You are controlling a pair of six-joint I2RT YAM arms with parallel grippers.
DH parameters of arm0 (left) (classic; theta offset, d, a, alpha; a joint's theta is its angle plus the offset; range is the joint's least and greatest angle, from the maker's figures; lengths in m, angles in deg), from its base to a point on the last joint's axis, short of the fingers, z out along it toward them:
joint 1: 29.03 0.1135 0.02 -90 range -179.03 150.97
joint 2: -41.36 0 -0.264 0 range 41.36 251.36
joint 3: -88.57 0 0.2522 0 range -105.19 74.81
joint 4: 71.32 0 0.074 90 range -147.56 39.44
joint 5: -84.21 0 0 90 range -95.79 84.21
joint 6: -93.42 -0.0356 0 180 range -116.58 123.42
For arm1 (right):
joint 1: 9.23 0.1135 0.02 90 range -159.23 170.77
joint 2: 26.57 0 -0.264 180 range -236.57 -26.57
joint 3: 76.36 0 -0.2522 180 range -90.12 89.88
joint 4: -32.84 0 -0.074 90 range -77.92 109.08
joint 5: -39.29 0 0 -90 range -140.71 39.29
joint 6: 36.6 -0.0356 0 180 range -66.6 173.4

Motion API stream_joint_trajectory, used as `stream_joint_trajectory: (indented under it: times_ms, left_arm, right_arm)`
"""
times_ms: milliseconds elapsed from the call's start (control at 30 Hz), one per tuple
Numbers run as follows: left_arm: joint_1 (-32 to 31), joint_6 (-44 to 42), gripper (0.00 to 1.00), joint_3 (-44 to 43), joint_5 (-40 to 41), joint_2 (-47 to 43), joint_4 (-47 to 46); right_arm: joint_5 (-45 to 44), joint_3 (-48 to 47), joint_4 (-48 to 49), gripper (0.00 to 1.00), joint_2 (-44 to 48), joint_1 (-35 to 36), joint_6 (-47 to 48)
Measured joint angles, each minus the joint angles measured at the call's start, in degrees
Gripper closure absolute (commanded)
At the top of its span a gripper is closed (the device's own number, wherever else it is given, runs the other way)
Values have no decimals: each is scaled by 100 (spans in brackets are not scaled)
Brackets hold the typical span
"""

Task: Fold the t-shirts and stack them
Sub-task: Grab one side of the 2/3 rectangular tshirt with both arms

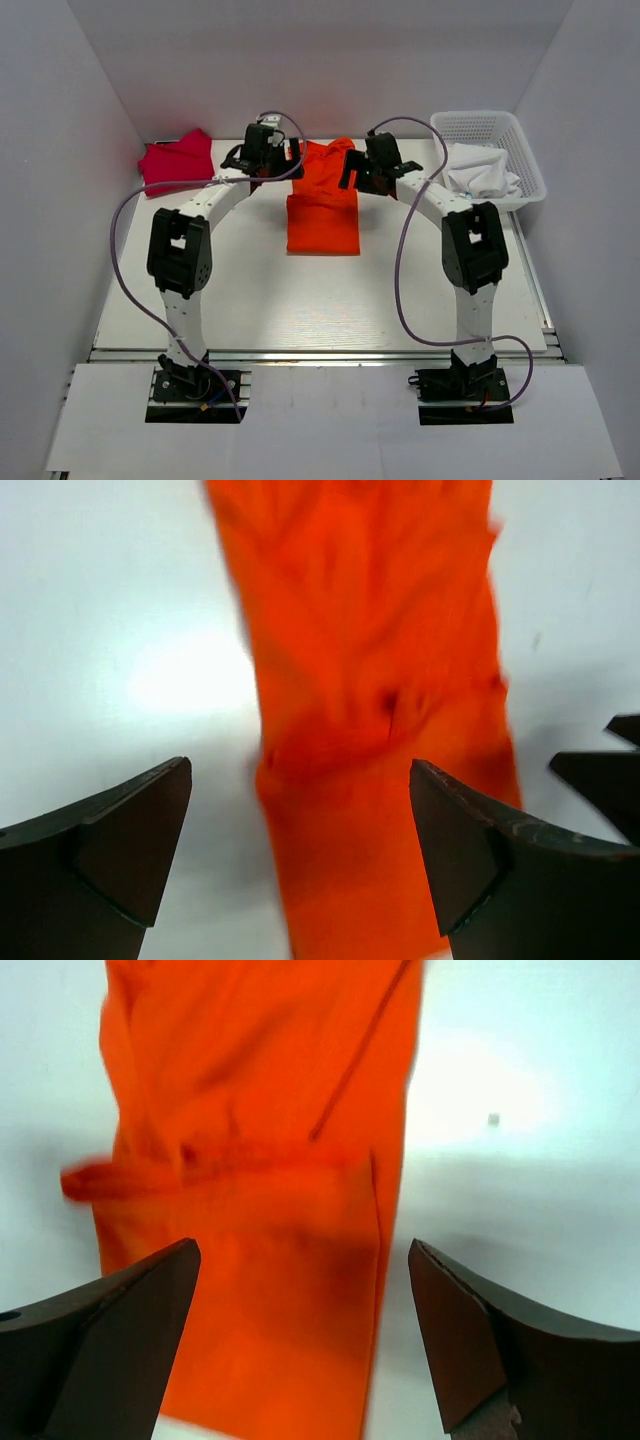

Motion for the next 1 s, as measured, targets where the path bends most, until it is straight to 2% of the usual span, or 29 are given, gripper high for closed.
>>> stream_joint_trajectory:
  times_ms: [167,300,400,567,700,733,800,833,967,1000]
  left_arm:
    - [-35,-39,0,2031,-269,-1204,-144]
    - [-118,13,0,3029,-566,-1749,-262]
    - [-168,122,0,3508,-815,-1851,-382]
    - [-173,221,0,3622,-1010,-1672,-468]
    - [-179,267,18,3622,-1158,-1484,-603]
    - [-179,275,26,3628,-1209,-1434,-623]
    - [-181,289,31,3711,-1316,-1375,-686]
    - [-184,291,37,3766,-1375,-1353,-723]
    - [-184,328,45,3939,-1556,-1344,-927]
    - [-184,337,47,3974,-1591,-1346,-951]
  right_arm:
    - [402,1615,208,10,1043,48,111]
    - [719,2583,323,10,1591,74,101]
    - [916,2990,426,10,1690,72,59]
    - [1154,3156,516,10,1644,72,-50]
    - [1294,3165,664,15,1530,72,-118]
    - [1333,3180,695,17,1499,72,-146]
    - [1386,3252,761,21,1460,72,-210]
    - [1412,3298,793,24,1451,72,-227]
    - [1510,3432,861,35,1432,72,-313]
    - [1532,3453,892,35,1432,72,-330]
